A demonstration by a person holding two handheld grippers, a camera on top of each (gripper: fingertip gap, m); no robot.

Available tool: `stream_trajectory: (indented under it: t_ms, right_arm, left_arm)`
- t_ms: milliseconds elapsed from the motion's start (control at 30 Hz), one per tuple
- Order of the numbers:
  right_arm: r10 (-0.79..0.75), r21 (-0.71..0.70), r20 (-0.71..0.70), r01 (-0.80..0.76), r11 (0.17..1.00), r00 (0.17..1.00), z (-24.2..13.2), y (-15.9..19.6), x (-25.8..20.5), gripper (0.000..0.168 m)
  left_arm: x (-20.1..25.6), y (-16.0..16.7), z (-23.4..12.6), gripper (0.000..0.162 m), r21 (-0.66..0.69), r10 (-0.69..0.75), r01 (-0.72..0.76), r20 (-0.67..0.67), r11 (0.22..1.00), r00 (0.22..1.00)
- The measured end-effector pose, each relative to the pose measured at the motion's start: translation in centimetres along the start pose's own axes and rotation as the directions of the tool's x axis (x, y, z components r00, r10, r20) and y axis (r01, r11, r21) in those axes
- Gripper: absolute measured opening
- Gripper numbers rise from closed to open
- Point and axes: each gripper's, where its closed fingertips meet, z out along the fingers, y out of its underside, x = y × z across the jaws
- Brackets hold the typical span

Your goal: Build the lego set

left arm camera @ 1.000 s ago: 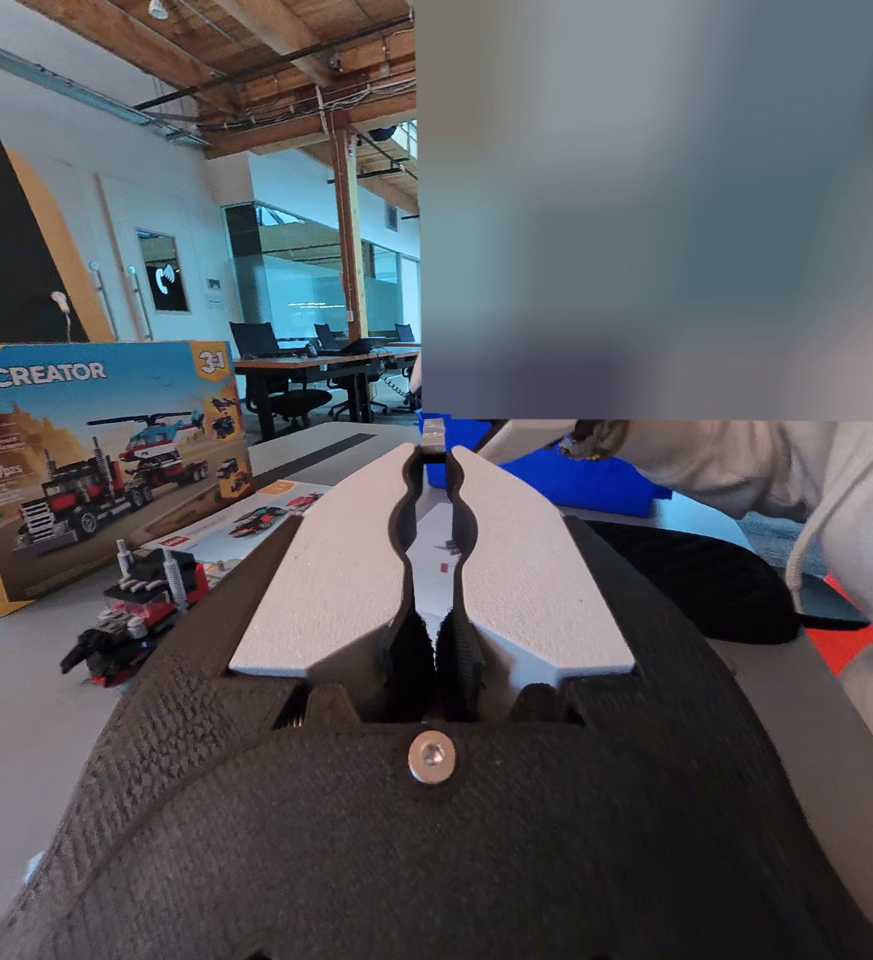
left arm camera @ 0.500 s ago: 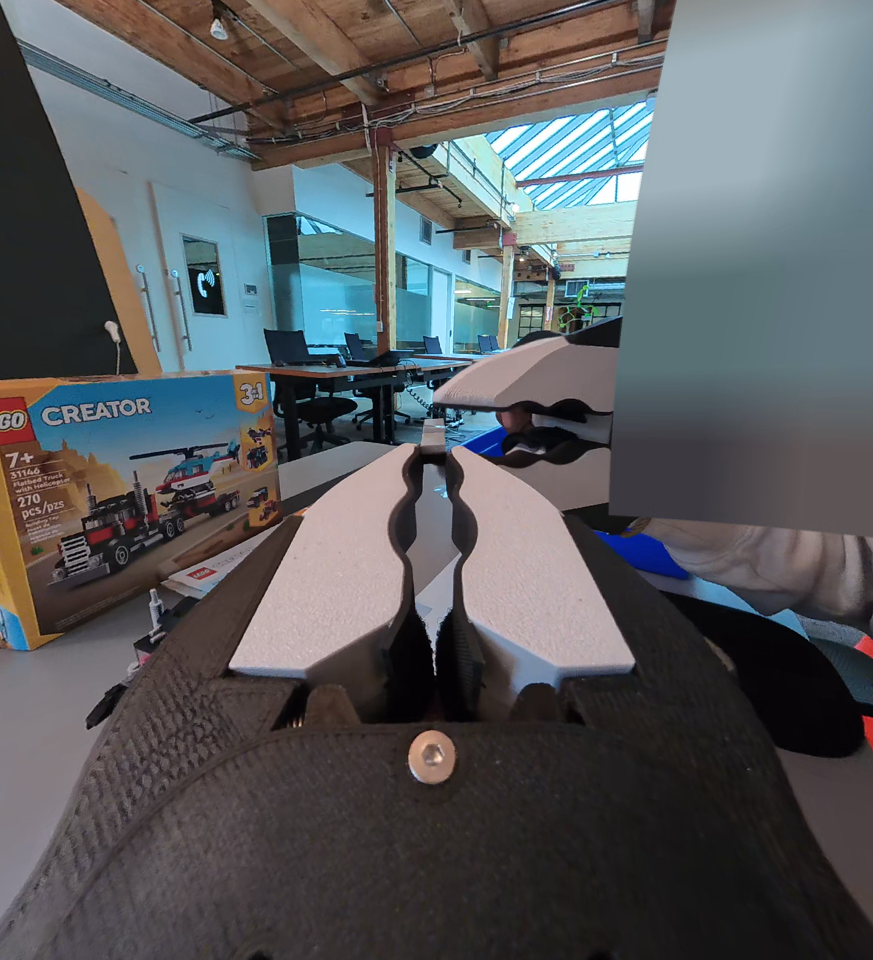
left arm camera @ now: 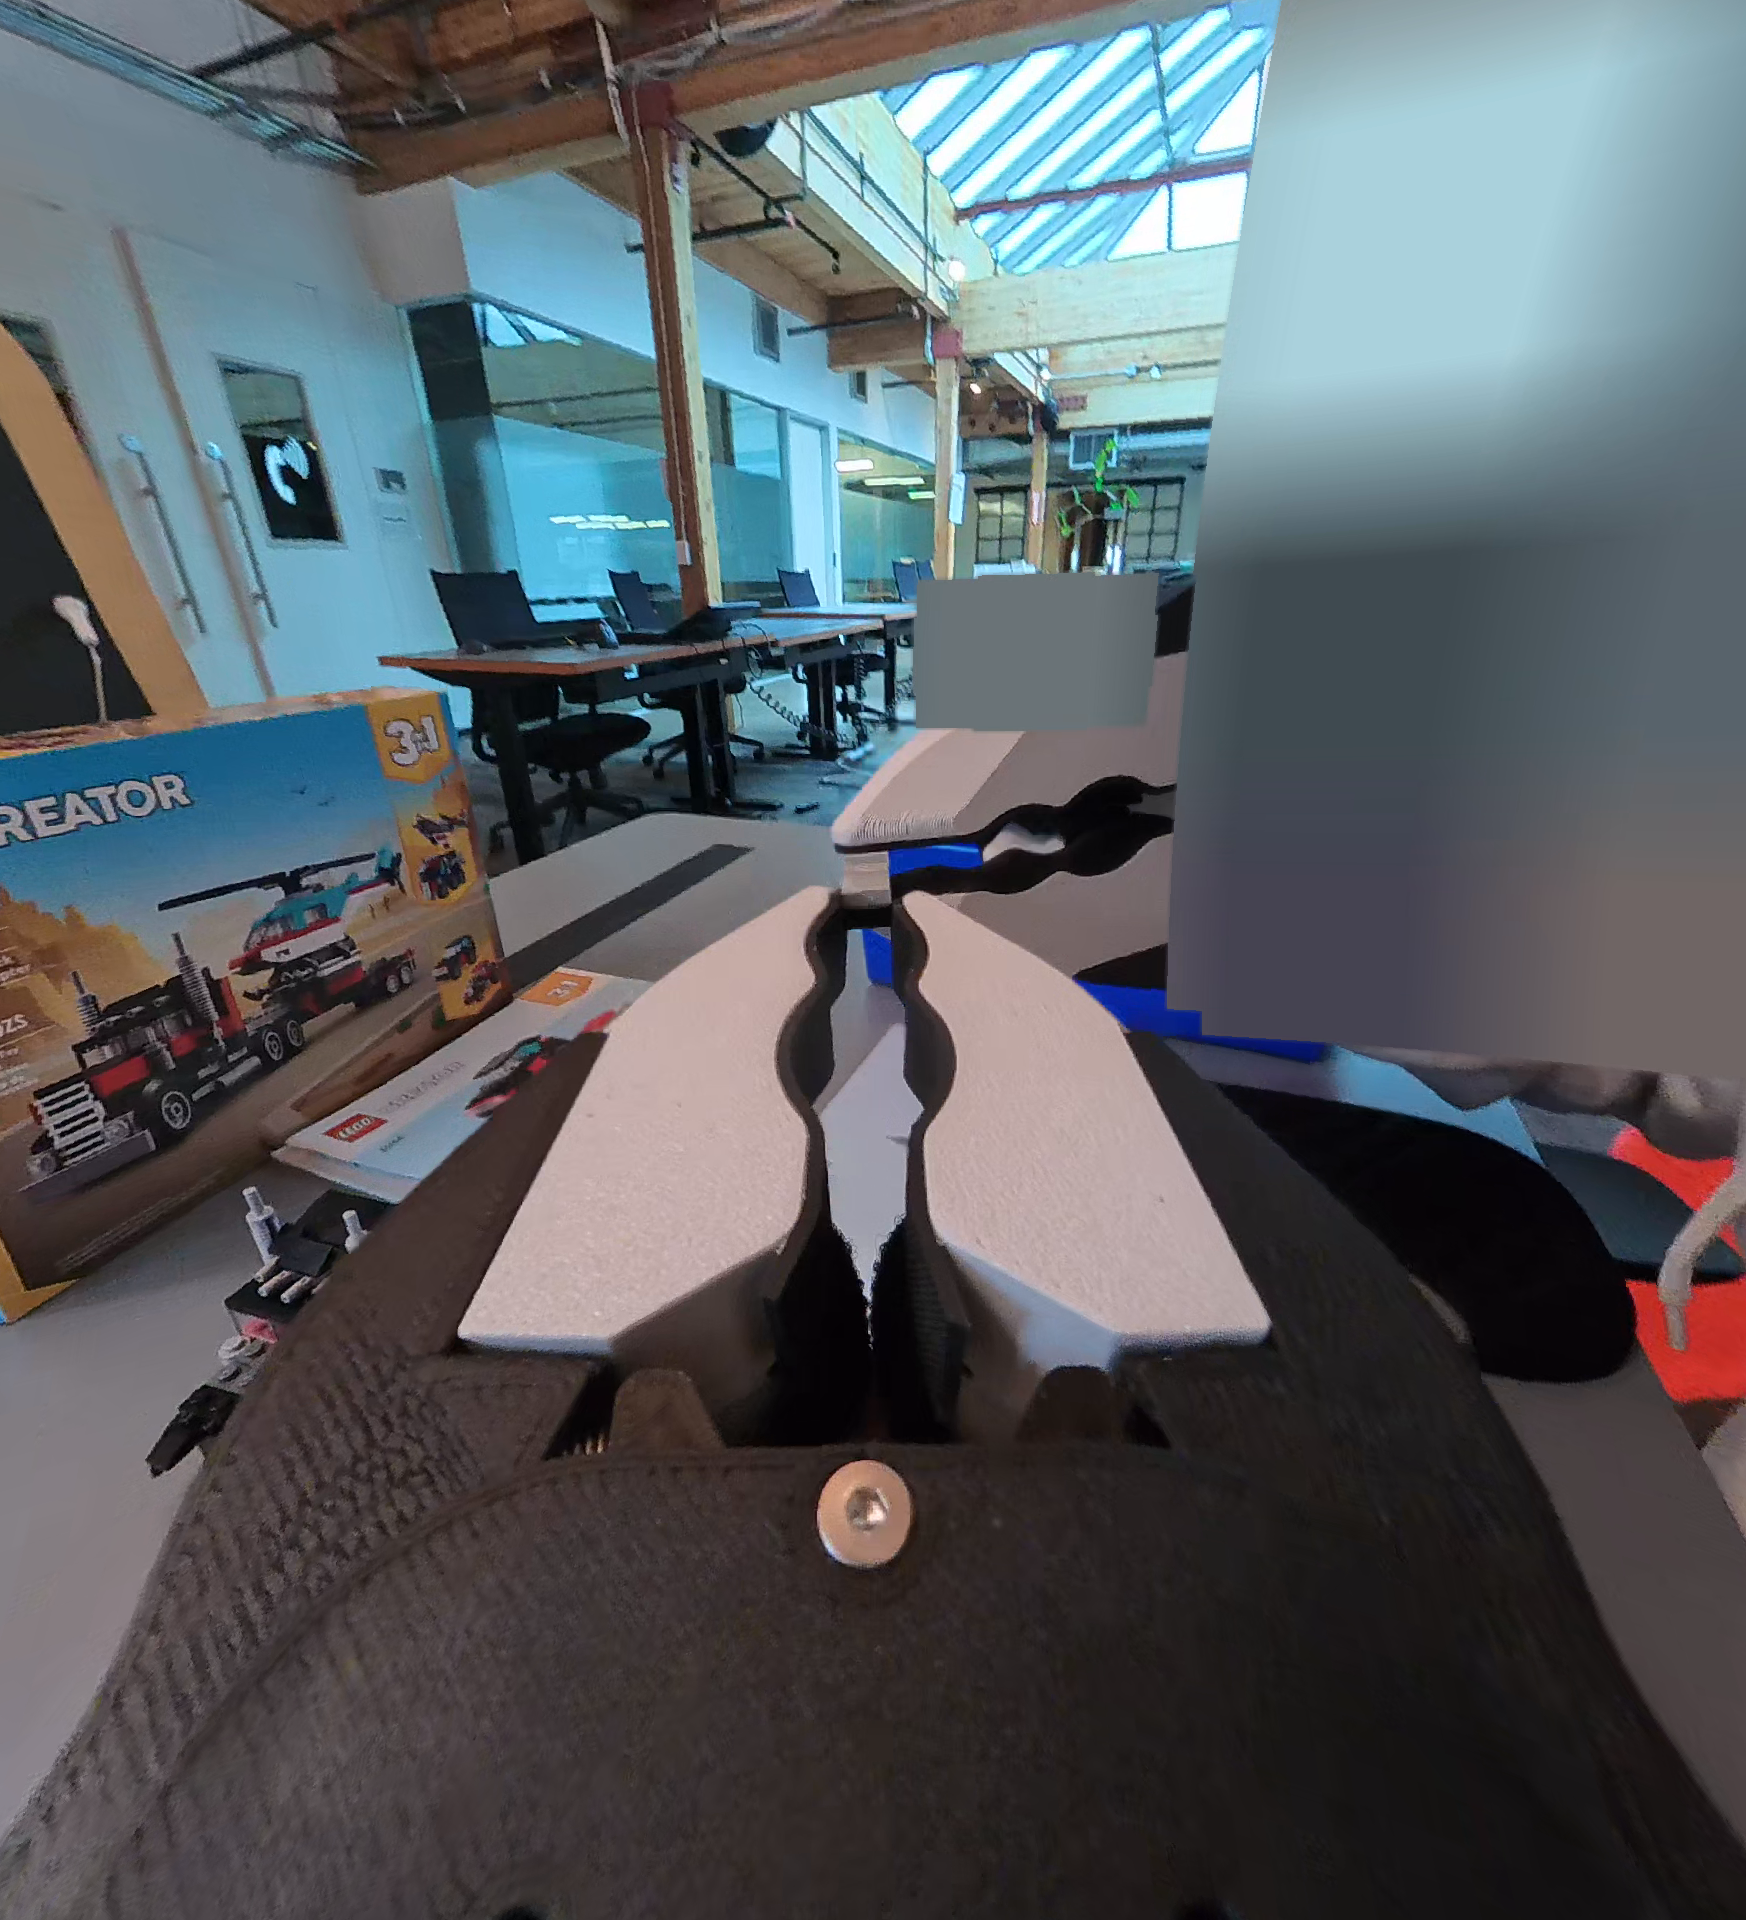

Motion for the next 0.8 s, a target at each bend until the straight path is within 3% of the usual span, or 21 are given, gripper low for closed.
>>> stream_trajectory:
  t_ms: [133,400,500,567,600,667,733,800]
  right_arm:
    - [-0.026,-0.029,0.024,0.027,0.999,0.999,-0.2,0.4,-0.2,0.007]
    - [-0.010,-0.065,0.057,0.014,0.998,0.998,-0.4,1.2,-0.9,0.007]
    - [0.288,0.004,0.074,-0.289,0.957,0.955,-0.6,1.0,-1.0,0.008]
    - [0.538,0.042,0.133,-0.547,0.836,0.833,-1.1,1.1,-1.3,0.017]
    - [0.655,0.055,0.187,-0.674,0.737,0.732,-1.5,1.1,-1.5,0.023]
    - [0.827,0.074,0.335,-0.888,0.455,0.451,-2.4,0.8,-1.8,0.028]
    - [0.873,0.060,0.469,-0.991,0.117,0.131,-3.1,0.6,-1.4,0.031]
    - [0.802,-0.006,0.595,-0.998,-0.069,-0.059,-3.5,-0.1,-1.8,0.029]
  left_arm:
    - [0.0,0.3,0.3,0.008,-0.104,0.005,-0.009,-0.033,0.994,0.999]
    - [-0.1,1.1,0.9,0.008,-0.160,-0.084,0.076,-0.047,0.984,0.995]
    - [0.2,1.1,0.9,0.008,-0.071,-0.125,0.120,-0.073,0.990,0.990]
    - [0.5,1.1,0.6,0.008,0.005,-0.123,0.124,-0.094,0.992,0.988]
    - [0.6,1.3,0.3,0.008,0.036,-0.117,0.121,-0.106,0.992,0.988]
    - [0.6,1.6,-0.3,0.008,0.071,-0.134,0.143,-0.119,0.987,0.984]
    - [0.8,1.8,-0.8,0.008,0.091,-0.155,0.169,-0.145,0.981,0.977]
    - [1.3,2.1,-0.9,0.008,0.088,-0.155,0.172,-0.174,0.981,0.972]
